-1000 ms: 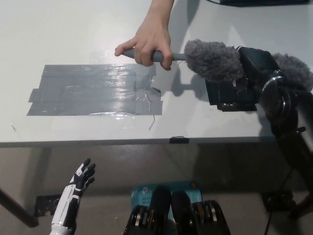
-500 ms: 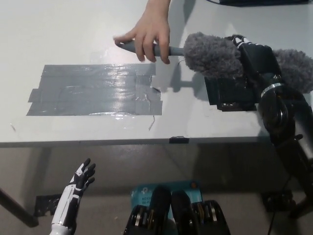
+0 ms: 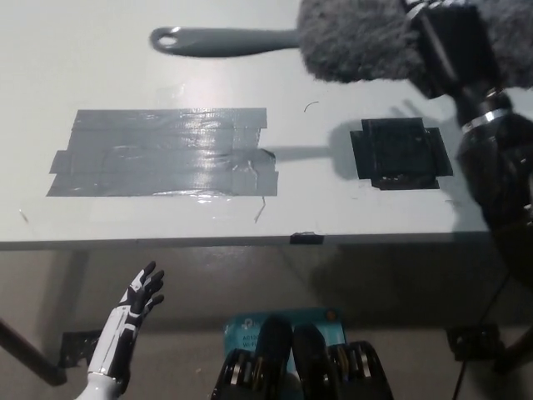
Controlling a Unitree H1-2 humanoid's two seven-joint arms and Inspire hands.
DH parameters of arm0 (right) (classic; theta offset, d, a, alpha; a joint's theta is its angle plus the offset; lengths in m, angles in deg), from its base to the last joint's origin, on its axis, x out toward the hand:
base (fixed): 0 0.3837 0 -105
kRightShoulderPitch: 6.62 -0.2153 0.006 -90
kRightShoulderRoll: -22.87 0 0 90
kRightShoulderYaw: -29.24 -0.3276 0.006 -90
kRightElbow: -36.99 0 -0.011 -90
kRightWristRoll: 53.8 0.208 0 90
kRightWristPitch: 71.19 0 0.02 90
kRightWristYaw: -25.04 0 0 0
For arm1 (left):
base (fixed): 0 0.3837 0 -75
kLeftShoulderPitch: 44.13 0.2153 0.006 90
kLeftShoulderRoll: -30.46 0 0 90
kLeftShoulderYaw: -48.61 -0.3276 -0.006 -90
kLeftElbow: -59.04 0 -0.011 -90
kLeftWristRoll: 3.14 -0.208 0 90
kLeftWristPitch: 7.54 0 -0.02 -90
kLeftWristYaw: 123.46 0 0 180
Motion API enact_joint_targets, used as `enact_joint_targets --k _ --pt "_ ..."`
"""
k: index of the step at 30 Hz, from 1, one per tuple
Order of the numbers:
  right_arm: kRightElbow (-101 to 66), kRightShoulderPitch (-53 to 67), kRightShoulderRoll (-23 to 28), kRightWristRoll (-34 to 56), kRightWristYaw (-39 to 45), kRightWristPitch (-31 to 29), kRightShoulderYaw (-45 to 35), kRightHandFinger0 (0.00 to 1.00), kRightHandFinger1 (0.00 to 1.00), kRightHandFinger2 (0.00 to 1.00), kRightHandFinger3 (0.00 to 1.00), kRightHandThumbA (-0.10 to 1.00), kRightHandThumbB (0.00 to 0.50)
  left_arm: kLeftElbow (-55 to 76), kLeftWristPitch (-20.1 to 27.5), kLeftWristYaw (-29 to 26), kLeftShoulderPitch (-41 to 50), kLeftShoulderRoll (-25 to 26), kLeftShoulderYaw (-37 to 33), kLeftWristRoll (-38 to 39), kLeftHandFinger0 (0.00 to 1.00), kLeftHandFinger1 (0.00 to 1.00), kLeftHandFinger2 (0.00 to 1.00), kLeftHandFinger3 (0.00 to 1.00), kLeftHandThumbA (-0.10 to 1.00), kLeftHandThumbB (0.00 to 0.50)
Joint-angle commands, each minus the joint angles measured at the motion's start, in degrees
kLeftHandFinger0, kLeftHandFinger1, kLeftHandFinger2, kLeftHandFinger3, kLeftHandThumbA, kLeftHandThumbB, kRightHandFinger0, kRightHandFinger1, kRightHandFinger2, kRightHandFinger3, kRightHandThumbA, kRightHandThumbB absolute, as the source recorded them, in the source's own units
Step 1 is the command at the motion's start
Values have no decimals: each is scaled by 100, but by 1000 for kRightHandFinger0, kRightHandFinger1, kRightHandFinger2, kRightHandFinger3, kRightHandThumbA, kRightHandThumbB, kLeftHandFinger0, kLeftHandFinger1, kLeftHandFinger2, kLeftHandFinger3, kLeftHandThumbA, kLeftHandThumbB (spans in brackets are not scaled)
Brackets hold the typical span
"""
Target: A person hands a grey duster to the robot and the robot grabs it with its right hand and places it on the black marked spot infron tof it on the desk
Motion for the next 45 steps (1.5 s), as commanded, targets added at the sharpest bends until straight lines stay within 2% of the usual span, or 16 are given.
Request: enact_joint_targets --k 1,9,14,15,16,17,18,19,20,22,25,31,34,38,43,45 --pt "259 -310 204 102 -447 -338 -116 4 477 866 750 -100 188 196 42 113 -85 96 -24 6 975 1000 1000 1000 1000 109" --pt "1250 -299 84 260 -713 -688 7 0 487 896 762 -100 181 184 50 118 -58 67 -11 57 978 1000 1000 1000 1000 93" --pt "2167 -445 -103 323 -809 -712 97 2 531 958 857 -100 196 181 34 119 -89 68 -15 46 960 1000 1000 1000 1000 96" --pt "2181 -446 -161 561 -160 -425 54 48 580 1000 933 -100 167 193 42 106 -81 71 -22 1 948 1000 1000 1000 1000 94" --pt "2183 -449 -178 635 28 -339 42 76 592 981 927 -100 164 197 40 105 -79 71 -22 -4 947 1000 1000 1000 1000 94" --pt "2127 -449 -178 659 361 -152 83 192 662 968 933 67 192 212 22 110 -73 74 -18 -2 947 1000 1000 1000 1000 92" --pt "2040 -460 -167 913 1065 31 87 517 831 1000 1000 437 277 214 -1 110 -86 63 -19 -7 948 1000 1000 1000 1000 91" --pt "1967 -451 -173 1241 1561 136 9 755 977 1000 1000 529 383 204 -5 129 -97 59 -18 14 950 1000 1000 1000 1000 93" --pt "1939 -460 -158 1321 1809 200 24 1000 1000 1000 1000 609 411 207 -10 138 -99 55 -15 25 953 1000 1000 1000 1000 97" --pt "1925 -514 -109 1356 2442 393 171 1000 1000 1000 1000 755 493 212 -27 142 -105 62 -10 20 951 1000 1000 1000 998 105" --pt "1931 -544 -81 1555 2697 361 114 1000 1000 1000 1000 842 500 247 -87 148 -122 65 -18 7 954 1000 1000 1000 995 109" --pt "626 -446 201 2146 3638 980 -64 1000 1000 1000 1000 780 500 233 -82 153 -149 85 -22 -19 948 1000 1000 1000 993 125" --pt "-21 -428 369 2177 3775 1195 -123 1000 1000 1000 1000 795 500 245 -94 145 -140 72 -30 -29 947 1000 1000 1000 989 134" --pt "-1527 -435 798 2542 4400 1951 -303 1000 1000 1000 1000 817 500 228 -61 130 -141 71 -56 -103 947 1000 1000 1000 993 125" --pt "-2841 -596 1374 3421 4959 2498 -657 1000 1000 1000 1000 782 500 224 -45 152 -152 88 -62 -94 942 1000 1000 1000 992 128" --pt "-3853 -561 1594 4168 4862 2634 -1312 1000 1000 1000 1000 721 500 226 -50 161 -162 108 -65 -109 944 1000 1000 1000 995 128"
